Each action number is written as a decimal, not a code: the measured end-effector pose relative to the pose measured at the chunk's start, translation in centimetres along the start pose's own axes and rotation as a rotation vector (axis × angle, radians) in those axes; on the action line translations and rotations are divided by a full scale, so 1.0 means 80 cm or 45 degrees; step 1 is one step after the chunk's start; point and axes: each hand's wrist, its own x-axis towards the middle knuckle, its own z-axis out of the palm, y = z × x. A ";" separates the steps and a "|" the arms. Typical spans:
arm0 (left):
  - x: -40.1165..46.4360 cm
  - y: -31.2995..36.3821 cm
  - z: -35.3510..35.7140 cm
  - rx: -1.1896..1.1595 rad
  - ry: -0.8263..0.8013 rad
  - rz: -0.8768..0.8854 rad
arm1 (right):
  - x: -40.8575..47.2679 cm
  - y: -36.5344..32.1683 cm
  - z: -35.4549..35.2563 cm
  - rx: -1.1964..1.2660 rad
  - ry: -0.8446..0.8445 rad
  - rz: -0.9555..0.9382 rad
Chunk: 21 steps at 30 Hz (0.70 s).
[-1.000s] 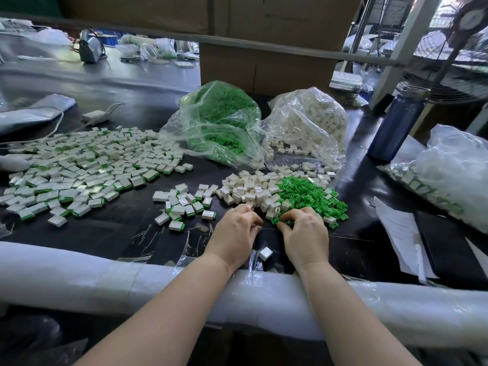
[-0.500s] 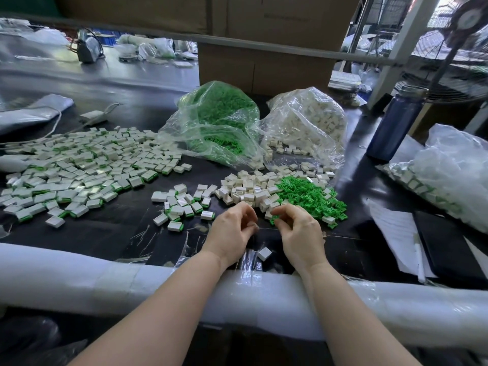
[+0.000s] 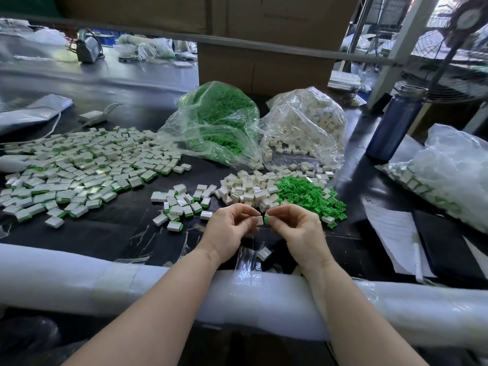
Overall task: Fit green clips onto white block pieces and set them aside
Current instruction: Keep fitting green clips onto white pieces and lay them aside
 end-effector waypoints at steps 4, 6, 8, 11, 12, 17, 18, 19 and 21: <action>-0.001 0.000 0.001 0.032 -0.030 0.007 | 0.000 0.002 0.001 0.020 -0.003 0.070; -0.001 0.000 0.000 0.054 -0.034 0.015 | 0.000 0.002 0.001 -0.001 -0.007 0.073; -0.001 0.000 0.000 0.091 -0.031 0.023 | -0.001 0.002 0.003 -0.053 -0.021 0.059; -0.001 0.000 -0.001 0.140 -0.029 0.033 | -0.002 0.001 0.004 -0.051 -0.067 0.044; -0.002 0.000 -0.001 0.138 -0.029 0.032 | -0.003 0.000 0.003 -0.030 -0.087 0.041; -0.002 0.001 0.000 0.131 -0.047 0.036 | -0.002 -0.002 0.004 -0.056 -0.113 0.037; -0.002 0.001 0.000 0.137 -0.048 0.037 | -0.002 -0.002 0.005 -0.093 -0.105 0.035; -0.002 0.001 0.000 0.145 -0.047 0.039 | -0.001 -0.002 0.005 -0.125 -0.101 0.034; -0.001 0.000 0.000 0.161 -0.049 0.042 | -0.002 -0.001 0.005 -0.146 -0.112 0.036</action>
